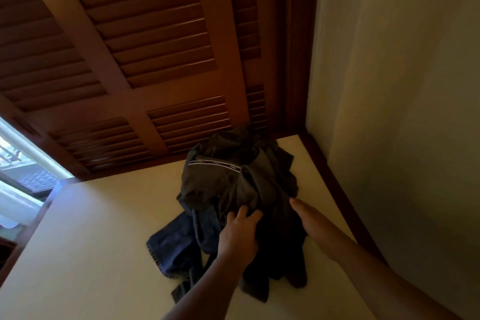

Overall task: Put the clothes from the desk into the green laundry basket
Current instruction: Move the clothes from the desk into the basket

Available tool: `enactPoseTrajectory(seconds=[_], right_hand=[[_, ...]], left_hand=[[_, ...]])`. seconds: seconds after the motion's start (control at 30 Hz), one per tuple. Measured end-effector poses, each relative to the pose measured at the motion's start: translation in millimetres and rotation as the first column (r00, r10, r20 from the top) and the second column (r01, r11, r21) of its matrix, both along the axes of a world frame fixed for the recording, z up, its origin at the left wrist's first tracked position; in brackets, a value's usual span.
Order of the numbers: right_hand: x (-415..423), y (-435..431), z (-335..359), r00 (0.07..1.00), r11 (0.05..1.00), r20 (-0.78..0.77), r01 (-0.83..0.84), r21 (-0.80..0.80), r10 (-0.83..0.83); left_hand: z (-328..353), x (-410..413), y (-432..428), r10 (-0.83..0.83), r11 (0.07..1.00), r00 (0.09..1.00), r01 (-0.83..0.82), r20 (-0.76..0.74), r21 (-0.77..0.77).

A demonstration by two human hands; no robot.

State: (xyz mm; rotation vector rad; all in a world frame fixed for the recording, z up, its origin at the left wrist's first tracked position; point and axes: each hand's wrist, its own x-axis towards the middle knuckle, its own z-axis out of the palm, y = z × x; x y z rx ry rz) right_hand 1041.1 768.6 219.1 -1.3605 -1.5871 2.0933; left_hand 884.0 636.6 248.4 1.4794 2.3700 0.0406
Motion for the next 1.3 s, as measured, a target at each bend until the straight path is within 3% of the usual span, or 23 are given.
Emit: enactPoseTrajectory(seconds=[0.07,0.13,0.2,0.23,0.3,0.33,0.37,0.43,0.5,0.57,0.63,0.73,0.8,0.87,0.93,1.0,1.07,1.13,1.23,1.3], right_hand=[[5.7,-0.8,4.5,0.996,0.985,-0.023,-0.078,0.153,0.083],[11.5,3.8,0.2,0.977,0.894,0.021,-0.201,0.401,0.211],[12.0,8.0,-10.5,0.919,0.703,0.229,-0.393,0.593,0.32],[12.0,8.3,-9.6,0.861,0.628,0.396,-0.505,0.593,0.319],[12.0,8.3,-9.4,0.737,0.565,0.607,-0.648,0.51,0.298],[9.6,8.7,-14.1,0.713,0.529,0.628,-0.679,0.509,0.311],[7.7,4.4,-12.3,0.696,0.495,0.633,-0.704,0.509,0.34],[1.6,-4.9,-12.8,0.683,0.492,0.586,-0.726,0.48,0.437],[-2.5,-14.0,1.9,0.702,0.636,0.418,-0.707,0.309,0.577],[-3.5,-17.8,13.6,0.754,0.744,0.198,-0.654,0.138,0.626],[-3.6,-15.6,12.0,0.856,0.845,0.095,-0.517,0.134,0.509],[-0.9,-10.5,-7.9,0.971,0.905,0.064,-0.238,0.352,0.231],[1.8,-6.5,-15.0,0.977,0.837,0.099,-0.214,0.504,0.19],[4.1,-0.7,-13.2,0.96,0.772,0.212,-0.275,0.573,0.185],[3.2,-0.6,-11.3,0.893,0.748,0.381,-0.42,0.514,0.239],[1.3,-7.4,-14.3,0.84,0.778,0.436,-0.499,0.382,0.325],[1.4,-12.2,-14.1,0.898,0.859,0.287,-0.414,0.302,0.332],[-2.0,-13.7,-10.0,0.954,0.937,0.097,-0.297,0.186,0.284],[-14.0,-12.5,-2.0,0.969,0.98,-0.155,-0.2,-0.017,0.195],[-22.7,-12.5,-0.7,0.965,0.983,-0.25,-0.115,-0.143,0.076]], left_hand=[[2.4,-13.3,2.7,0.032,0.994,0.997,-0.04,0.076,0.103],[12.8,-24.1,4.0,0.065,0.972,0.95,-0.13,0.306,0.197],[32.1,-32.3,0.7,0.026,0.941,0.753,-0.241,0.657,0.239],[43.6,-36.2,-3.4,-0.042,0.929,0.612,-0.266,0.79,0.256],[65.7,-43.4,-10.7,-0.163,0.906,0.382,-0.307,0.91,0.292],[72.2,-46.4,-11.7,-0.207,0.882,0.345,-0.34,0.915,0.328],[73.9,-49.5,-10.7,-0.224,0.848,0.364,-0.385,0.904,0.365],[71.1,-52.3,-5.9,-0.153,0.79,0.535,-0.439,0.831,0.428],[61.9,-53.3,-1.6,0.026,0.786,0.712,-0.448,0.701,0.426],[46.4,-52.2,-3.1,0.159,0.806,0.808,-0.438,0.567,0.398],[29.9,-44.3,-10.2,0.198,0.83,0.87,-0.394,0.452,0.395],[12.5,-17.9,-18.1,0.031,0.929,0.938,-0.154,0.344,0.336],[1.4,-1.0,-19.8,-0.037,0.995,0.959,0.008,0.282,0.104],[-12.2,12.6,-19.1,-0.064,0.99,0.977,0.088,0.206,-0.111],[-24.0,23.0,-16.0,-0.094,0.969,0.988,0.12,0.125,-0.217],[-25.0,26.7,-10.9,-0.083,0.97,0.994,0.099,0.077,-0.224],[-20.6,22.3,-6.2,-0.055,0.987,0.996,0.066,0.077,-0.144],[-10.7,9.2,-7.5,0.021,1.0,0.978,-0.02,0.208,-0.007],[8.0,-17.4,-27.6,0.177,0.942,0.792,-0.307,0.584,0.132],[19.2,-34.0,-46.4,0.207,0.854,0.675,-0.478,0.708,0.206]])
